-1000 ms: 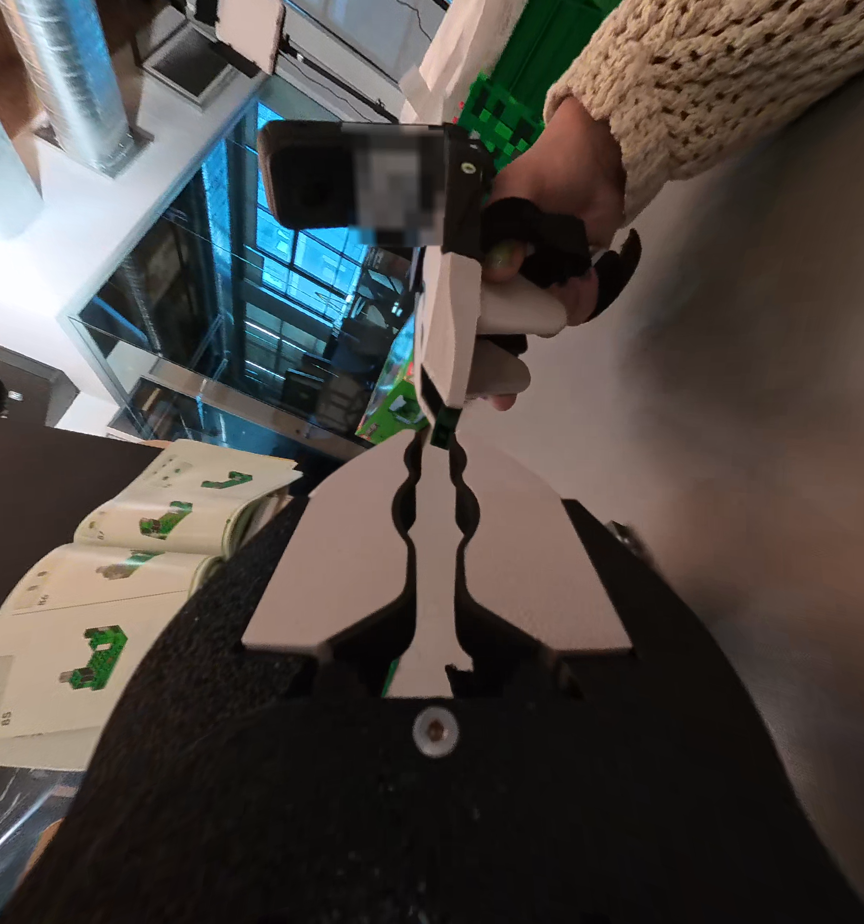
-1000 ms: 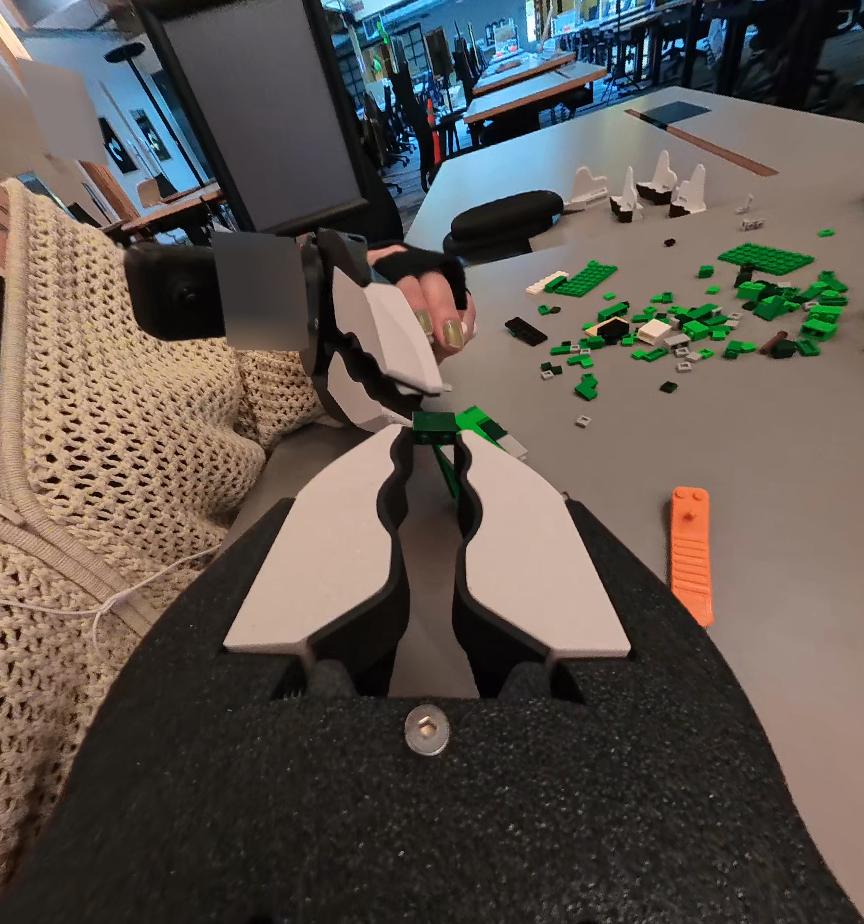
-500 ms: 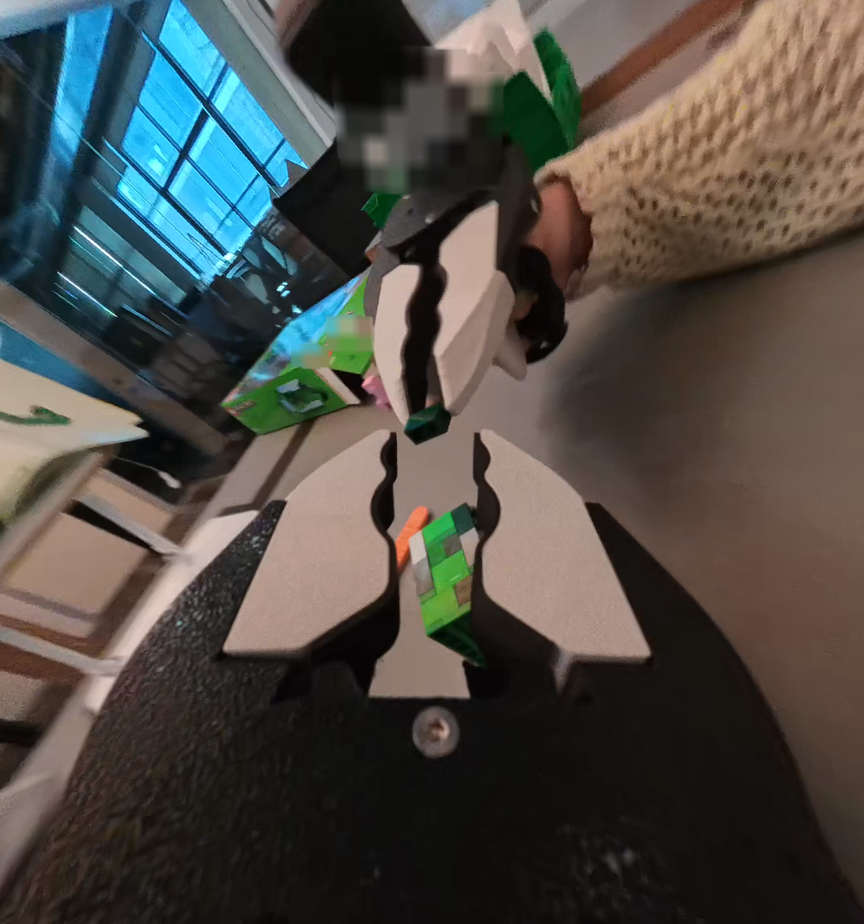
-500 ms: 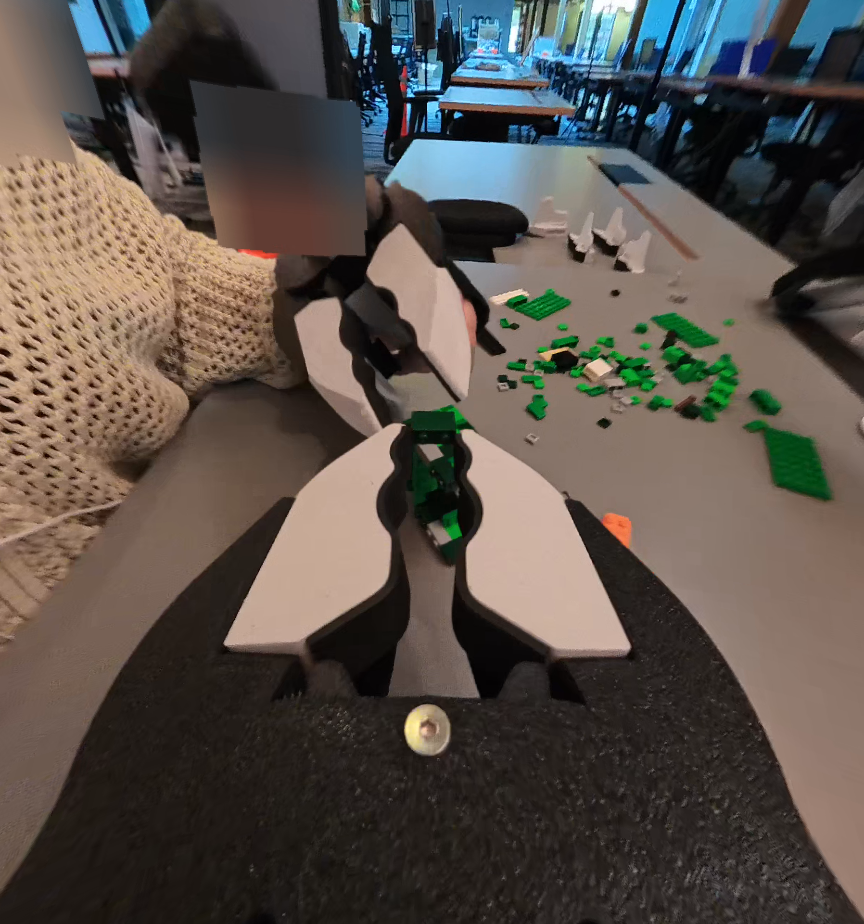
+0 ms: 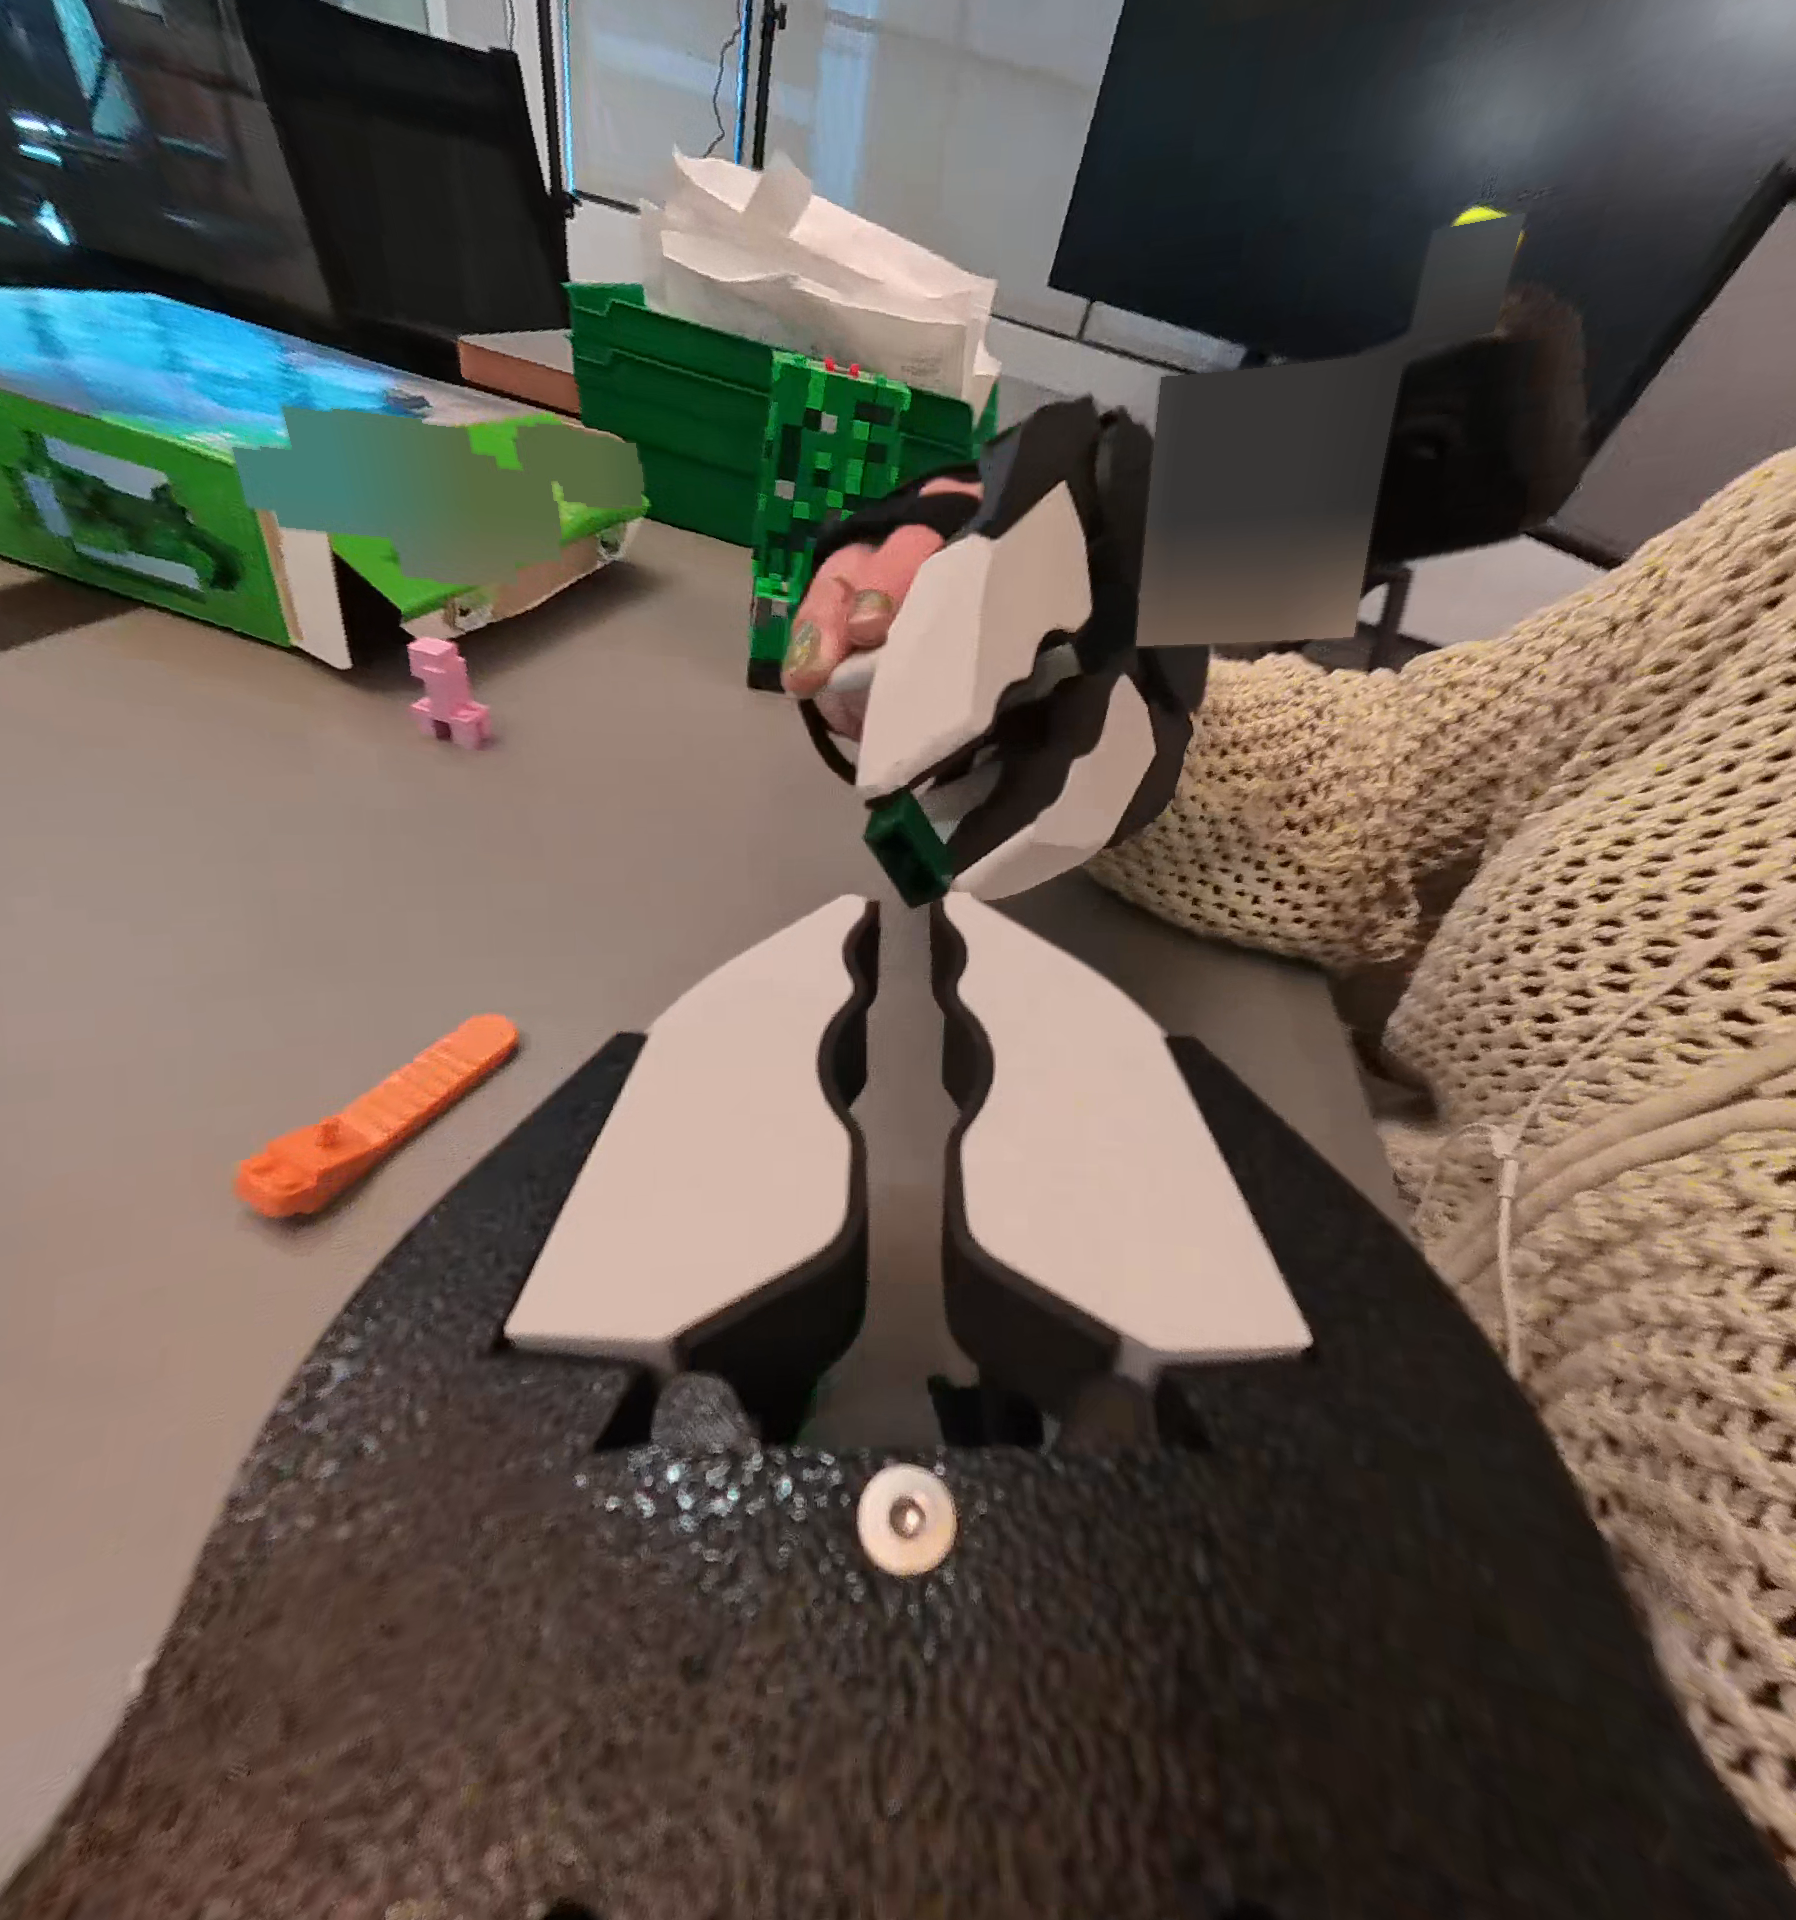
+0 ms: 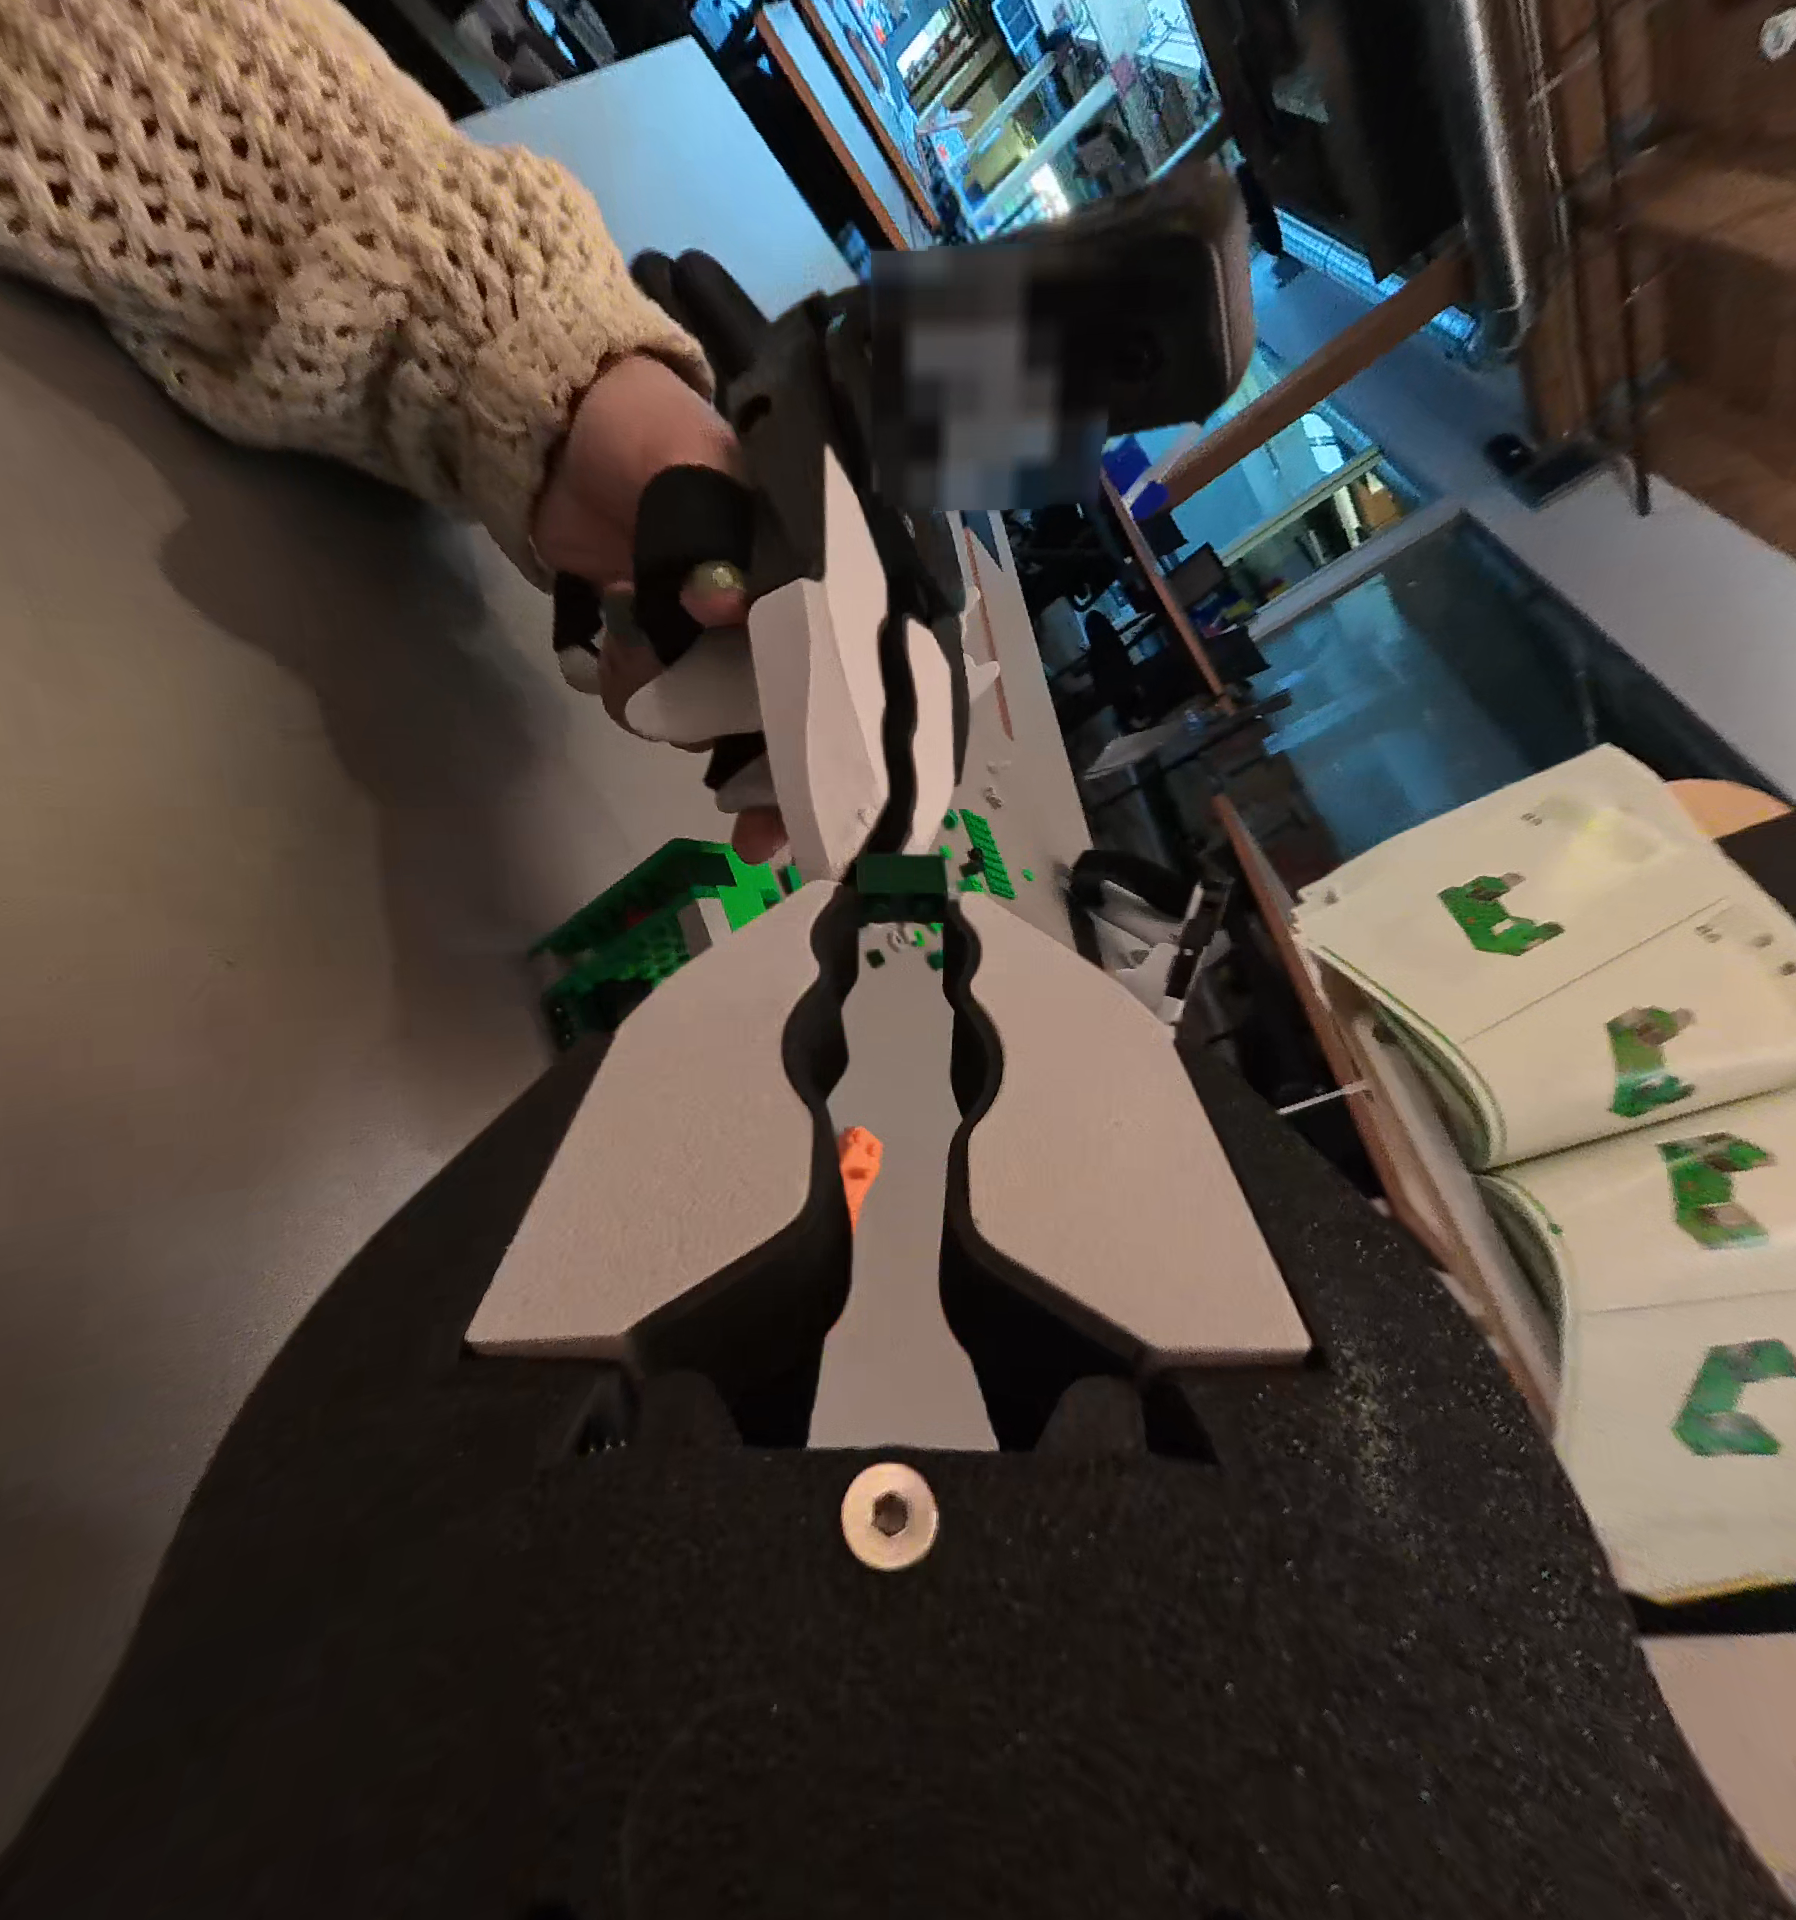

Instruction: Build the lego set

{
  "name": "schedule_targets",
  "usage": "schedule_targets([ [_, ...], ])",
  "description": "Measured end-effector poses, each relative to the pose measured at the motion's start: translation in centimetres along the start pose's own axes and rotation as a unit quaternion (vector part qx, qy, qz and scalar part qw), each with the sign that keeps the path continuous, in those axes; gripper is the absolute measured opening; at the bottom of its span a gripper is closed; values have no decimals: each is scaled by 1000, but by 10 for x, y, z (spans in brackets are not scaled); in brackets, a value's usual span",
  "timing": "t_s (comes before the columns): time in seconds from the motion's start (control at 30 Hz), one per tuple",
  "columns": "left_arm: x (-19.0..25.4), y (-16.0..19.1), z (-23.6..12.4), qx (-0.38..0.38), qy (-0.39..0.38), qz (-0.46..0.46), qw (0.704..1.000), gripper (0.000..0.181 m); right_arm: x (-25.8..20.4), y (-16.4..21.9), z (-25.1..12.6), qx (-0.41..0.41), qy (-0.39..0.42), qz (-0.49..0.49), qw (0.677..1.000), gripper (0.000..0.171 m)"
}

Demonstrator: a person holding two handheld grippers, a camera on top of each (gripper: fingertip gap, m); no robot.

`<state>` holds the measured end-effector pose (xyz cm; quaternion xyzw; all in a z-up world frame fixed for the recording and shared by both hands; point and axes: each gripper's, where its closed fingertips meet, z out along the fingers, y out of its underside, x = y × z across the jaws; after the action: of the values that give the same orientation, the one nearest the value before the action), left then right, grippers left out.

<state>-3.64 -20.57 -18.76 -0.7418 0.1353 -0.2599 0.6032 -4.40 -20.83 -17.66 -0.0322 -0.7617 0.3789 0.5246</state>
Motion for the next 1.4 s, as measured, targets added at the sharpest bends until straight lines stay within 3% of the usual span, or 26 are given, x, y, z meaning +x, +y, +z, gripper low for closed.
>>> schedule_targets([
  [0.2, -1, -1, -2, 11, 24, -35, 999, 20, -5, 7, 1, -38, 3, -71, 997, 15],
  [0.4, -2, 0, -3, 6, 16, -15, 1000, 9, -10, 5, 4, -46, 0, -93, 995, 15],
  [0.47, -2, -4, -4, 18, 12, -4, 1000, 8, -7, 6, 5, -35, 0, -22, 999, 16],
  [0.53, -3, -8, -7, 30, -3, 29, 999, 7, -5, 8, 4, -17, -29, 118, 992, 14],
  [0.63, -3, -14, -9, 46, -22, 69, 996, 7, 5, 0, -1, 52, -84, 322, 942, 9],
  [0.7, -2, -17, -10, 56, -24, 86, 994, 7, 8, -4, -5, 79, -110, 381, 914, 8],
  [0.9, 6, -15, -7, 58, -13, 120, 991, 7, 0, -11, -3, 92, -152, 419, 890, 14],
  [1.27, 2, -10, -5, 32, -38, 138, 989, 8, -6, -7, 2, 83, -164, 428, 885, 7],
  [1.4, -32, 4, -23, -71, -158, 190, 966, 42, 0, 19, 9, 37, -147, 509, 847, 7],
])
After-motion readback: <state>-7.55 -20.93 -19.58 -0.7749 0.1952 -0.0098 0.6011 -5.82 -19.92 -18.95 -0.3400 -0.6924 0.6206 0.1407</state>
